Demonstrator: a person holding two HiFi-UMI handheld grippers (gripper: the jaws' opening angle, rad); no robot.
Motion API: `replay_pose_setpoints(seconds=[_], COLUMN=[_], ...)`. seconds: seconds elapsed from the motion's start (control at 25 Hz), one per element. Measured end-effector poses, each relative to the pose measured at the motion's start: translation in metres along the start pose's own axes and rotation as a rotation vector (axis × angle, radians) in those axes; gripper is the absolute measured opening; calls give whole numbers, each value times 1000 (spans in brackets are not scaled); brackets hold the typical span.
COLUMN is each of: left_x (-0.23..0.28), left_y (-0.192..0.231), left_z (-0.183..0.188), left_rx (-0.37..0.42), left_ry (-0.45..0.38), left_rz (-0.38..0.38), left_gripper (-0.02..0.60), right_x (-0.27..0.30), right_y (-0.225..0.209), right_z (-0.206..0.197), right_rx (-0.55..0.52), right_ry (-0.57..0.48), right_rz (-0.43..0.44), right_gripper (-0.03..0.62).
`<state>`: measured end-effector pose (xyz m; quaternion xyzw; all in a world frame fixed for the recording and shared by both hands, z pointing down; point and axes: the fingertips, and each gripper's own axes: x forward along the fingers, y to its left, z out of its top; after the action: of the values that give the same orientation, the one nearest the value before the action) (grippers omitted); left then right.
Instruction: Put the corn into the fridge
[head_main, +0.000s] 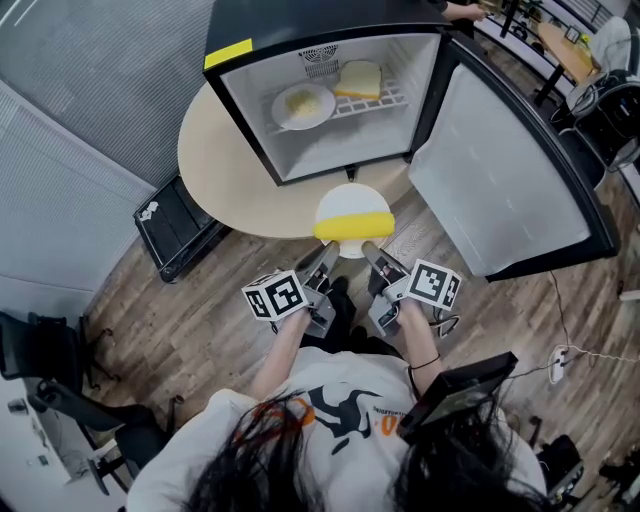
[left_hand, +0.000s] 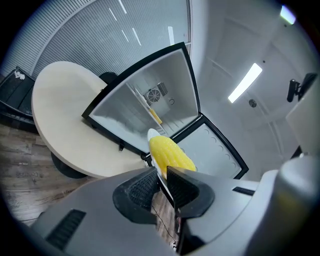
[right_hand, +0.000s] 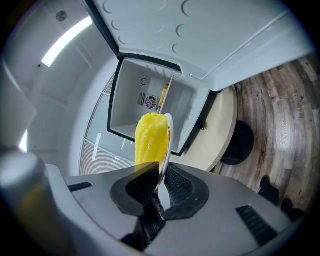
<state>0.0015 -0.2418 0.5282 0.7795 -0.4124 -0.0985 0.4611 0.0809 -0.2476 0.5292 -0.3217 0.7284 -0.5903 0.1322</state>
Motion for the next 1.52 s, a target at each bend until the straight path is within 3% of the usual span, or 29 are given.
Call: replay_pose_setpoints(seconds=[0.68, 1.28, 1.52], left_x=[102, 175, 188], left_y=[73, 129, 143], left_z=[61, 60, 68], left_rx=[28, 42, 55], left_ry=[121, 258, 278], left_rz=[21, 14, 25], left_gripper=[69, 77, 77], right_x=[91, 129, 144], right_y=[-55, -125, -137], right_z=[79, 114, 122], right_rx=[41, 97, 157], right_ry=[-75, -116, -147], right_rz=[-75, -184, -186], right_gripper=[35, 43, 44])
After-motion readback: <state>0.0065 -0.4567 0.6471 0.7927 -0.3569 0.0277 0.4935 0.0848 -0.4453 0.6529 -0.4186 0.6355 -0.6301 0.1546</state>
